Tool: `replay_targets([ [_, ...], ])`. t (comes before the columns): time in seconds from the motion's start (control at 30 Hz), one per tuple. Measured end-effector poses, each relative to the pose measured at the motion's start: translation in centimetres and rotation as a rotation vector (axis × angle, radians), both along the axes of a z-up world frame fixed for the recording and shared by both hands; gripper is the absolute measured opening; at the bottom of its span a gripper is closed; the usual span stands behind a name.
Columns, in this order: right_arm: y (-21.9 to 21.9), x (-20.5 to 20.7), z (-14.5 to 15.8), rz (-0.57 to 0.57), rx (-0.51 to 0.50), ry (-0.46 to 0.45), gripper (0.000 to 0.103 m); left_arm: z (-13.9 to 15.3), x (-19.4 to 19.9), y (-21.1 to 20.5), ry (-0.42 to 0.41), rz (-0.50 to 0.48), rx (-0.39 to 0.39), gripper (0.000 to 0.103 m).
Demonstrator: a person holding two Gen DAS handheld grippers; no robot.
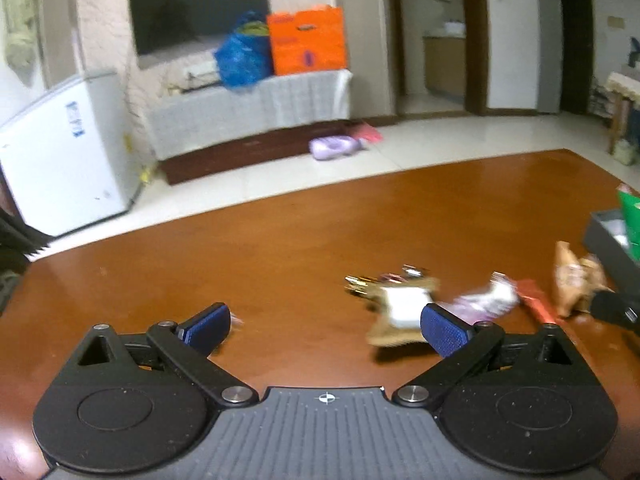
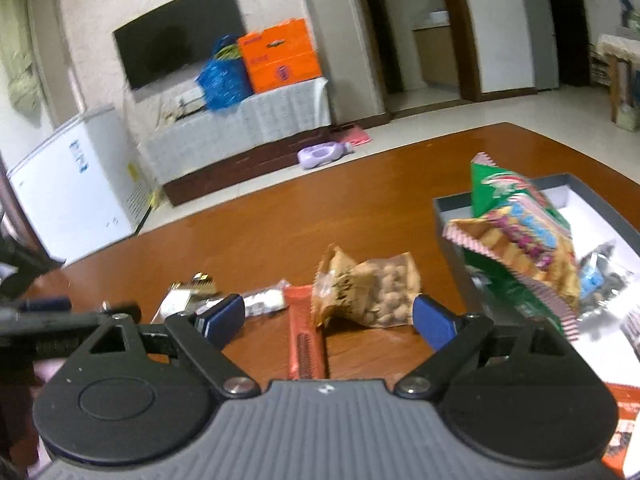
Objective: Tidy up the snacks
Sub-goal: 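Move the right tool over the red bar while the left tool moves over the panda packet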
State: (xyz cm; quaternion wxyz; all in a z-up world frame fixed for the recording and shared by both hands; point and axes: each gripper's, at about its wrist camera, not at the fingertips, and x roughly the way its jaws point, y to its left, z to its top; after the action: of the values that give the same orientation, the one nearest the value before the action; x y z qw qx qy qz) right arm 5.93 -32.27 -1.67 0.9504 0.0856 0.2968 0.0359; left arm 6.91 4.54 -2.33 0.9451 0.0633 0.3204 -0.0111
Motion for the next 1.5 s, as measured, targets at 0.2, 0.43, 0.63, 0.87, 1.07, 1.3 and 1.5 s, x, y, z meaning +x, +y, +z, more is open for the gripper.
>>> replay_targets([
  [0.2, 2.3, 0.4, -1.6, 0.083, -0.107, -0.012, 0.092, -0.3, 2.3, 4.1, -0.002, 0.176, -0.123, 0.102],
  [0.43, 2.8, 0.8, -3.0, 0.134, -0.147, 0.011, 0.092, -1.9, 5.0, 7.0, 0.070, 0.309, -0.162, 0.102],
  [0.63, 3.2, 1.3, -4.1, 0.160, -0.165, 0.041, 0.092, -2.7, 6.1, 7.8, 0.086, 0.354, -0.152, 0.102],
  [0.87, 3.3, 2.1, -4.4, 0.144, -0.153, 0.050, 0.092, -3.7, 6.4, 7.1, 0.117, 0.367, -0.131, 0.098],
  [1.07, 3.6, 2.8, -5.1, 0.133, -0.161, 0.051, 0.092, -4.2, 6.5, 6.8, 0.137, 0.373, -0.118, 0.091],
  [1.3, 4.0, 3.1, -5.2, 0.146, -0.165, 0.047, 0.090, -4.4, 6.1, 6.6, 0.132, 0.383, -0.116, 0.089],
  [1.5, 4.6, 3.1, -5.3, 0.156, -0.188, 0.040, 0.079, -4.4, 5.9, 6.6, 0.126, 0.387, -0.120, 0.086],
])
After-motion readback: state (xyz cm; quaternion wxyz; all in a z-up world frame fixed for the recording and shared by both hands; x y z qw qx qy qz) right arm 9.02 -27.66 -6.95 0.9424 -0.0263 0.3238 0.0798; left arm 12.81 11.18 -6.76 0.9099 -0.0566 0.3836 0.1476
